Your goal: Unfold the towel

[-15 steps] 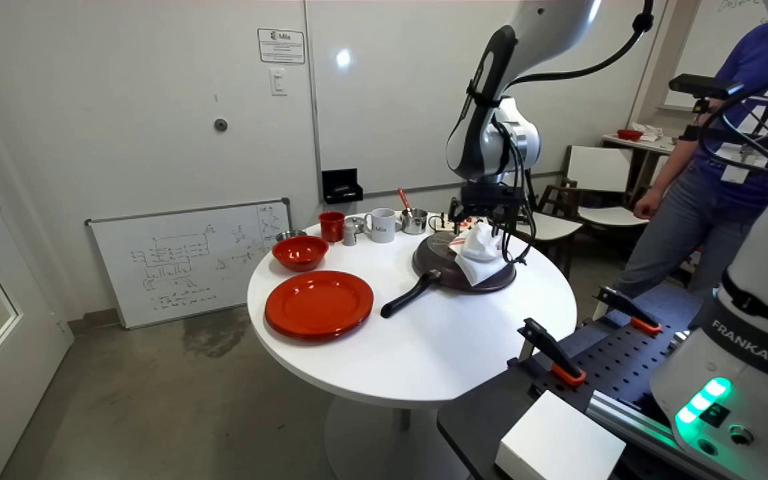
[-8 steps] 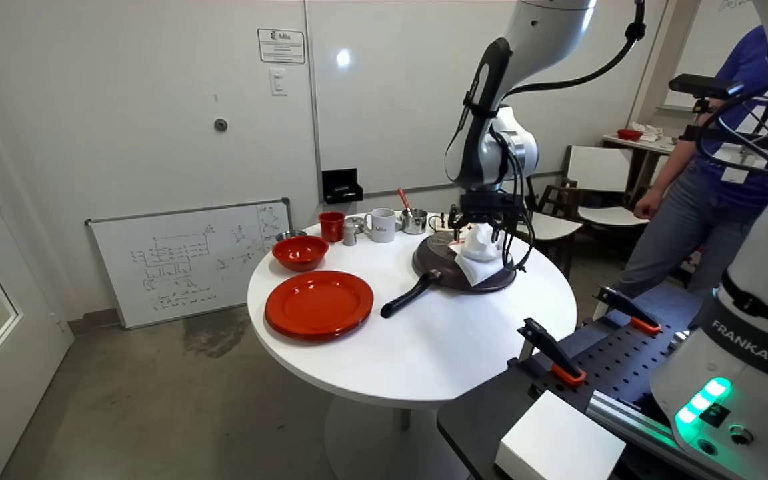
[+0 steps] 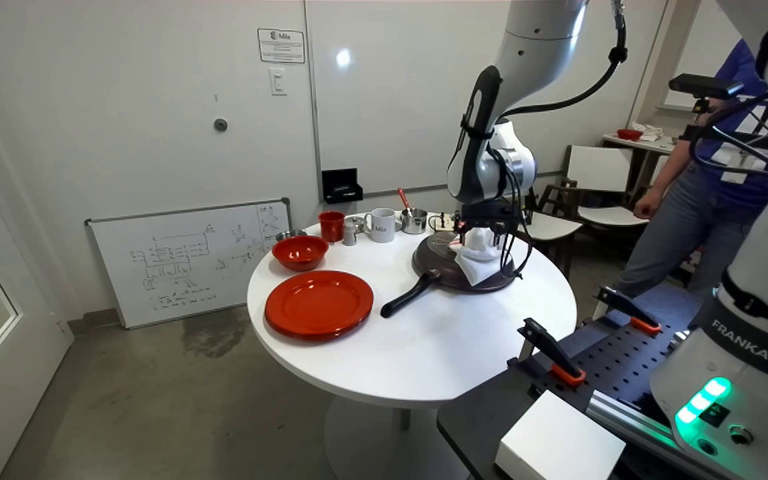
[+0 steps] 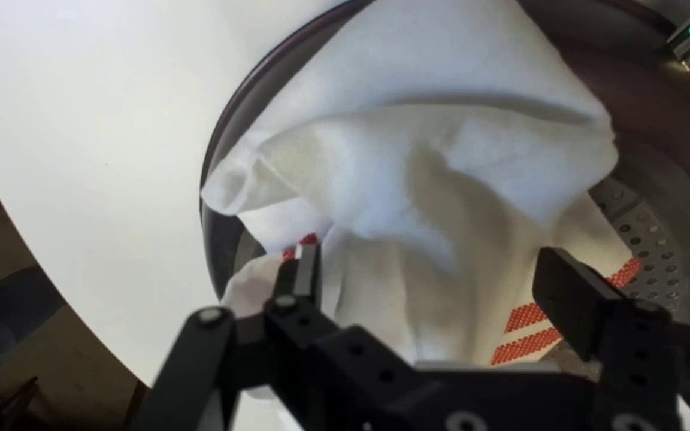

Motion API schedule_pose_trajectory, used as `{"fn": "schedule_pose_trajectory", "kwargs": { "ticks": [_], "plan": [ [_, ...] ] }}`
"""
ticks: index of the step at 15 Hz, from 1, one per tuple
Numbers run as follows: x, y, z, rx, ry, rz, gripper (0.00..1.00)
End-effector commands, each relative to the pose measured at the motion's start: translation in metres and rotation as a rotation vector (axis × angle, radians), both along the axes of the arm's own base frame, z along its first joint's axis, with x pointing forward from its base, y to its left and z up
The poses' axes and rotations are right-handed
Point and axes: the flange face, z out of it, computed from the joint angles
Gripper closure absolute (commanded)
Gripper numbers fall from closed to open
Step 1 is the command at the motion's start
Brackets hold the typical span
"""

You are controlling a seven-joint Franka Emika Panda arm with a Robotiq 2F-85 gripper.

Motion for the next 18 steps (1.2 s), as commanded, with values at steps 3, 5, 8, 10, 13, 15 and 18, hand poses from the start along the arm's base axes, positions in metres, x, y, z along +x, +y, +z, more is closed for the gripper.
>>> {"fn": "schedule_pose_trajectory", "kwargs": {
  "ticks": [3,5,8,10,13,15,18],
  "plan": [
    [0.02,-0.013,-0.016,0.004,0.004,-0.046,0.56],
    [0.025,-0.016,-0.02,-0.002,0.006,-0.056,0.72],
    [0.034,-0.024,-0.006,-0.016,-0.002,-0.073,0.94],
    [0.042,-0.031,0.008,-0.037,0.006,-0.067,0.98],
    [0.053,-0.043,0.034,-0.071,0.018,-0.039,0.95],
    [0.061,-0.046,0.049,-0.069,0.017,-0.01,0.95],
    [0.074,-0.048,0.068,-0.063,0.009,0.018,0.95]
  ]
}}
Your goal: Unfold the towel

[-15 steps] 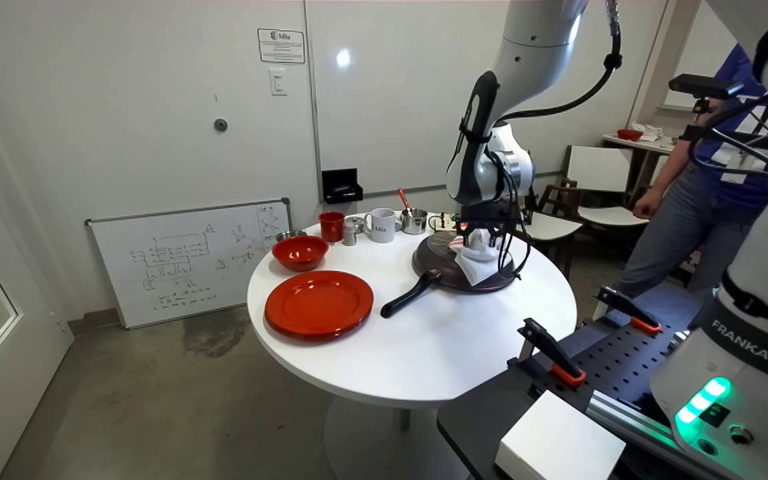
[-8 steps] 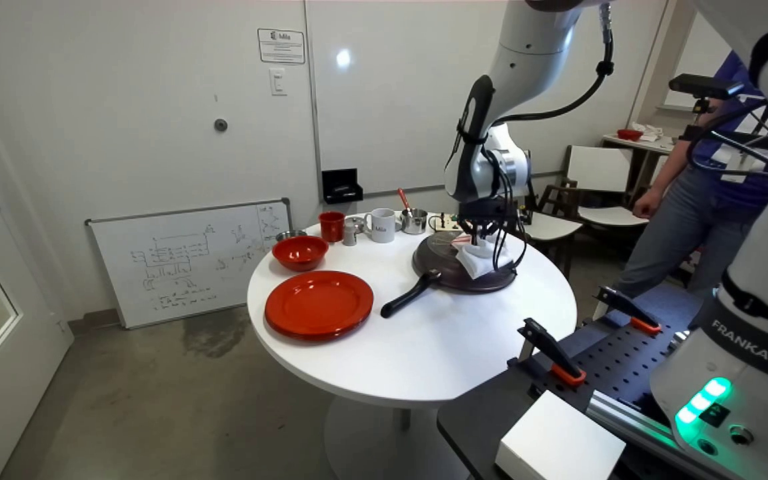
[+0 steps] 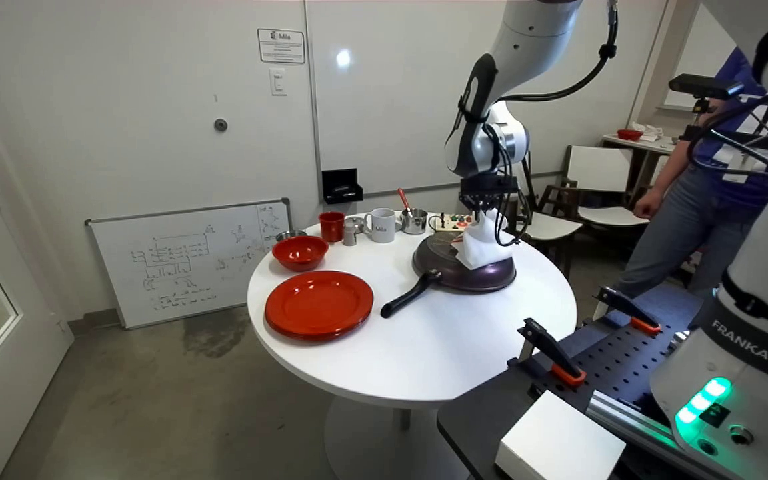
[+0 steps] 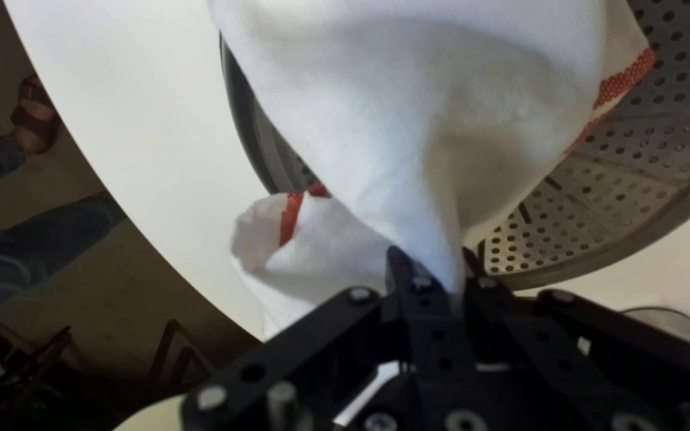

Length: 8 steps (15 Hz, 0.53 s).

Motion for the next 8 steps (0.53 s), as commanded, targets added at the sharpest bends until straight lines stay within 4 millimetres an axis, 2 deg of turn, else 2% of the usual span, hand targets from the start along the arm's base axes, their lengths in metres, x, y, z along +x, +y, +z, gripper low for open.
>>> {"fn": "schedule_pose_trajectory", "kwargs": {
  "ticks": [1,2,8],
  "plan": [
    [0.014,-0.001,0.027,0.005,0.013,0.036,0.94],
    [0.015,0.001,0.025,0.013,0.023,0.031,0.95],
    [-0.013,-0.004,0.052,0.033,-0.004,-0.046,0.97]
  ]
}}
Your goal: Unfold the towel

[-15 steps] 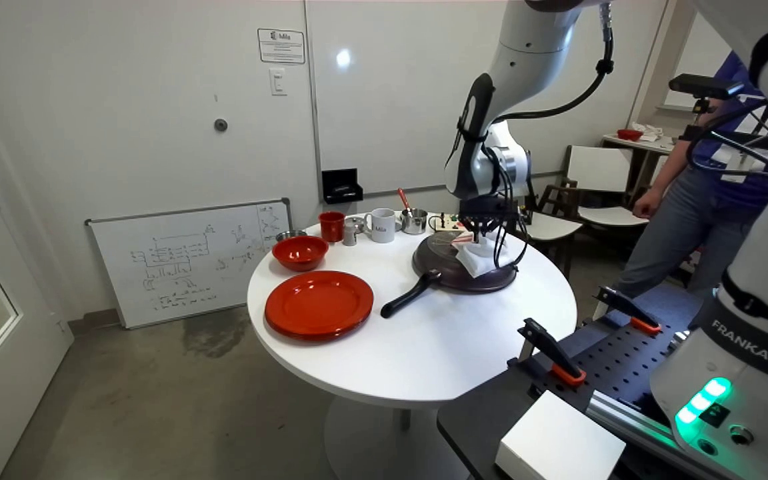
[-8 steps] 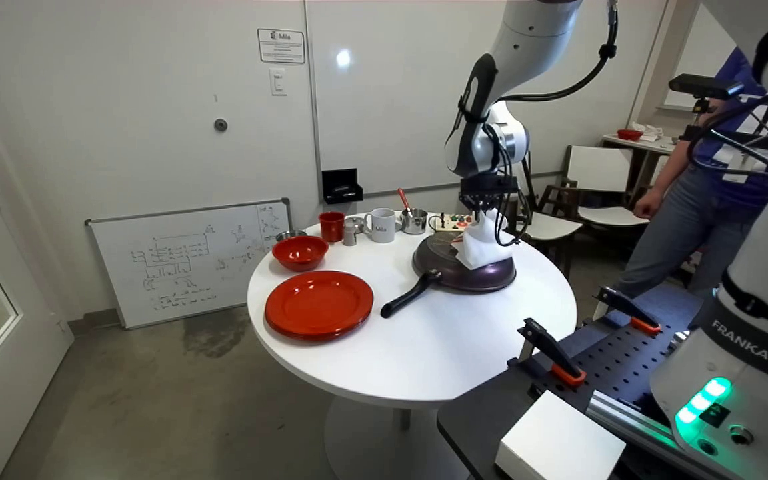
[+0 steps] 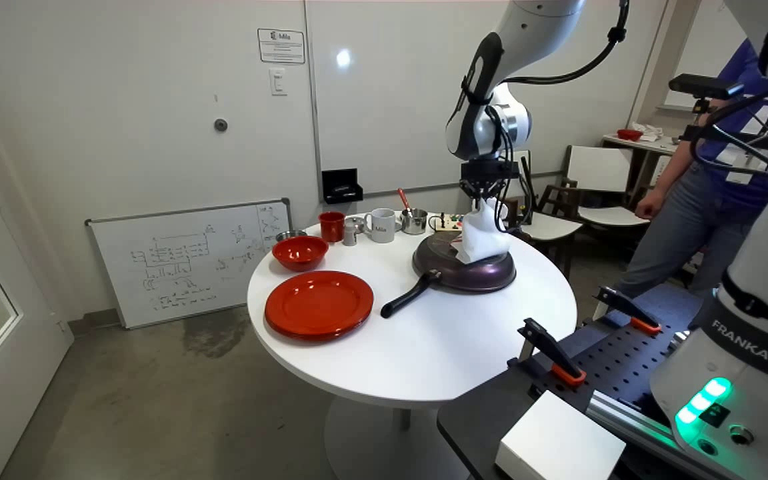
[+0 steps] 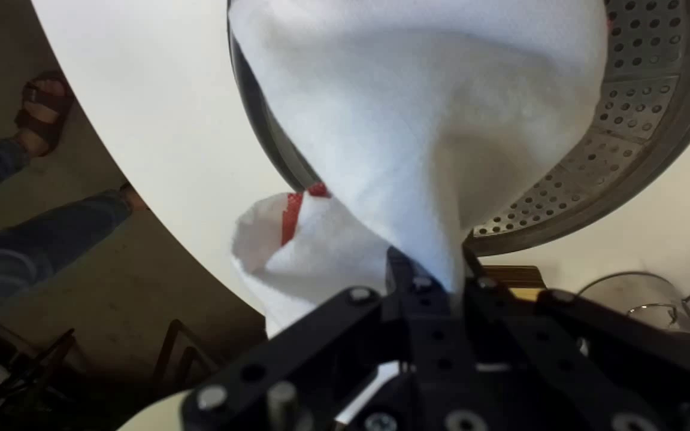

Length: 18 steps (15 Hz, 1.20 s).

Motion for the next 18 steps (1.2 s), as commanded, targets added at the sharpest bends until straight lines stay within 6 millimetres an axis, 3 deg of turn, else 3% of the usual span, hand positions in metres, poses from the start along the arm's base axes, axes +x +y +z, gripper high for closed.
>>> {"fn": "schedule_pose_trajectory", "kwargs": {
  "ticks": [1,5,8,18],
  "plan": [
    [-0.022,-0.001,0.022,0.019,-0.008,-0.043,0.96],
    [-0.045,0.009,0.032,0.08,0.012,0.036,0.96],
    [-0.065,0.019,0.029,0.119,0.051,0.072,0.96],
    [-0.133,0.026,0.035,0.154,0.137,0.08,0.96]
  ]
}}
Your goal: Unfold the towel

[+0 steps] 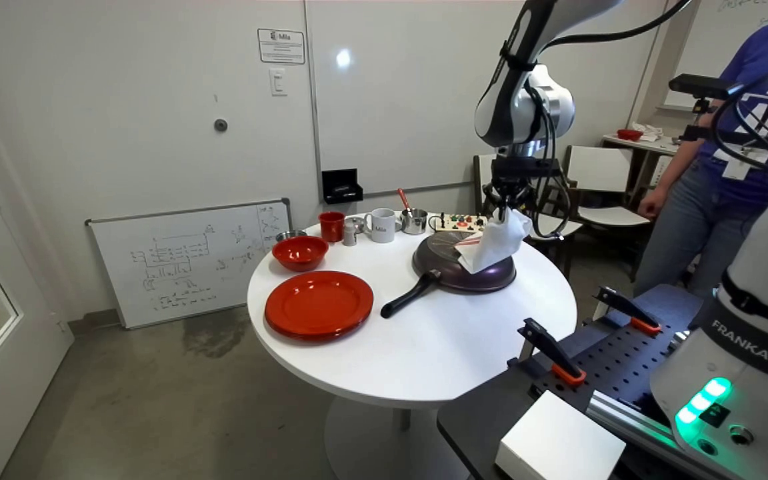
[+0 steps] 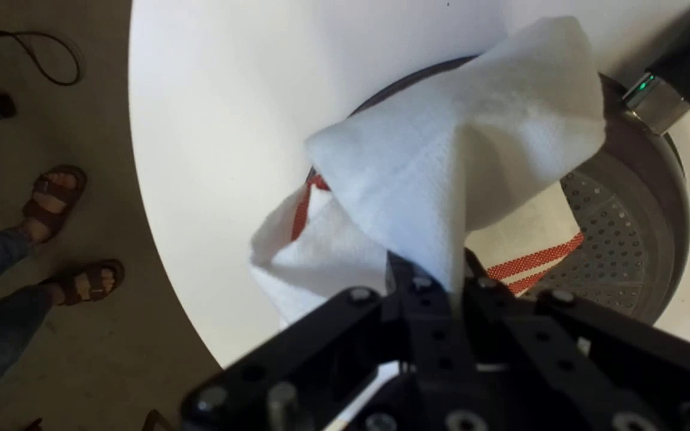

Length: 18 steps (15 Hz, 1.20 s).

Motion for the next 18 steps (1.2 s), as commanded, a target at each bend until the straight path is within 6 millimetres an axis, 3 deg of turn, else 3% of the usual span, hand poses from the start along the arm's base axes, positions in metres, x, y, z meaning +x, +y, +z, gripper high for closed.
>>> {"fn": "schedule_pose_trajectory", "kwargs": {
  "ticks": [1,2,3,5,13,14,18],
  "plan": [
    [-0.03,0.008,0.012,0.025,0.047,0.046,0.96],
    [-0.038,0.013,0.014,0.04,0.063,0.074,0.95],
    [-0.044,0.015,0.014,0.046,0.083,0.092,0.69],
    [-0.059,0.022,0.014,0.08,0.133,0.161,0.64],
    [-0.101,0.032,0.018,0.223,0.305,0.494,0.06],
    [-0.102,0.031,0.019,0.23,0.306,0.511,0.01],
    [-0.088,0.013,0.002,0.222,0.144,0.401,0.0]
  ]
}}
